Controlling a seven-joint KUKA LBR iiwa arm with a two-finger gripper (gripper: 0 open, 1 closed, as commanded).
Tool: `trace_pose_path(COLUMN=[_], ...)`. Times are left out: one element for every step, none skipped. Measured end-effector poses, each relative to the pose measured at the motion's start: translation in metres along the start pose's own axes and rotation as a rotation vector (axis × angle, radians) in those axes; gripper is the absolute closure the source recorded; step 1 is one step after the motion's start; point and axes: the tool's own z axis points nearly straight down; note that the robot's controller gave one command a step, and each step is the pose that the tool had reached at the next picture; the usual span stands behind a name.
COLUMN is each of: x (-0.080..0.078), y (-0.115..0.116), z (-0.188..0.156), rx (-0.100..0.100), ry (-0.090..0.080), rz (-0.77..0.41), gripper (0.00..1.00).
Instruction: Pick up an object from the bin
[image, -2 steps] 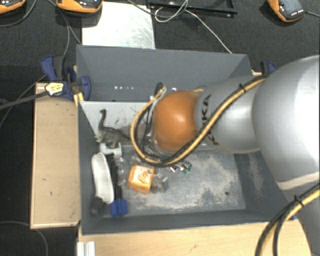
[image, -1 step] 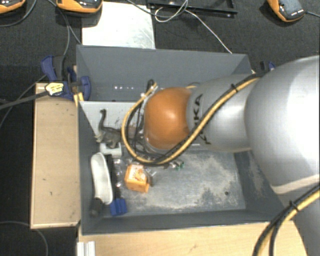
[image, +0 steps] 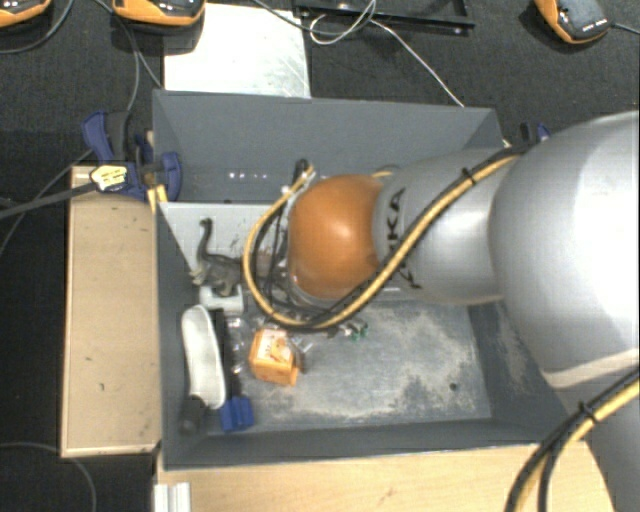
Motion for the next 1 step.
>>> trace_pose_path(x=[-0.0095], y=[0.0015], z=[-0.0249], rx=[0.002], ry=[-0.006], rz=[-0.044], gripper=[1.00])
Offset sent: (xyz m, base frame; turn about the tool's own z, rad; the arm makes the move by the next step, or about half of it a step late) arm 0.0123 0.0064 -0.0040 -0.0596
